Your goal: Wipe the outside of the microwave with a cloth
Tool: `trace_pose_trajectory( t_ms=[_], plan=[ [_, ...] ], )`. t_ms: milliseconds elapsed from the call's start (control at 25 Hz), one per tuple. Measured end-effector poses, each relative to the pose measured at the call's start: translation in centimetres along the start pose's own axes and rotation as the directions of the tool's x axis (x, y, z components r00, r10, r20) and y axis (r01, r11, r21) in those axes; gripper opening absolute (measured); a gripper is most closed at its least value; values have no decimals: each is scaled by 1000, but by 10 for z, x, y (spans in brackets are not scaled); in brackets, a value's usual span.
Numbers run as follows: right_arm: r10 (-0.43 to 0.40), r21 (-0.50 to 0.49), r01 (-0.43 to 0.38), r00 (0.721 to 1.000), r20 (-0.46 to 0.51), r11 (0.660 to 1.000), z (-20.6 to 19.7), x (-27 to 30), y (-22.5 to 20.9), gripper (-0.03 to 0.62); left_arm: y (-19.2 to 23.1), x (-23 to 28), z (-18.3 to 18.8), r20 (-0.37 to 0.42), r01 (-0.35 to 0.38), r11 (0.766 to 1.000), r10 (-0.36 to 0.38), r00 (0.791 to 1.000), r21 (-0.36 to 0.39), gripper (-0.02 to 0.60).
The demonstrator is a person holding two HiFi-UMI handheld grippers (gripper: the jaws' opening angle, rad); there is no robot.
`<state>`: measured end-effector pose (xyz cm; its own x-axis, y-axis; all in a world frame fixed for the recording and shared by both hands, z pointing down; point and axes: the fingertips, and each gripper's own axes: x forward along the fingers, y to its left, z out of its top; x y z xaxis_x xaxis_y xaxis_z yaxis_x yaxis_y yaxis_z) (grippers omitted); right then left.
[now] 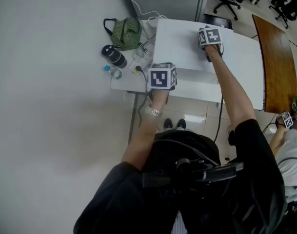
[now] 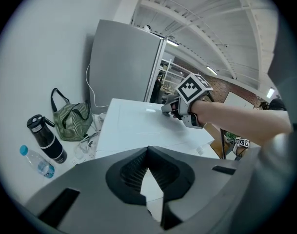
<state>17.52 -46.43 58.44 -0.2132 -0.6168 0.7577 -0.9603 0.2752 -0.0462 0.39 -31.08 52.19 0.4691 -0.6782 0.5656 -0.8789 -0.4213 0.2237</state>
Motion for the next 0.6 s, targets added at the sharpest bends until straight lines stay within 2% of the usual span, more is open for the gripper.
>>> trace_pose_trajectory(
  t_ms=[200, 360, 480, 600],
  plan=[
    [-113, 43, 114, 993, -26, 993, -36, -25, -94, 20, -22, 13, 5, -3, 40, 999, -40, 999, 15, 3],
    [-181, 61, 183, 983, -44, 981, -53, -42, -146, 20, -22, 17, 6, 6, 48, 999, -48, 999, 7, 3],
    [-212, 88, 217, 975, -58, 972, -58, -47, -164, 20, -12, 12, 9, 18, 30, 1000, -30, 999, -1, 3],
    [-182, 114, 182, 983, -12, 977, -36, -45, -133, 20, 0, 5, 10, 21, 3, 1000, -3, 1000, -10, 3]
  ],
)
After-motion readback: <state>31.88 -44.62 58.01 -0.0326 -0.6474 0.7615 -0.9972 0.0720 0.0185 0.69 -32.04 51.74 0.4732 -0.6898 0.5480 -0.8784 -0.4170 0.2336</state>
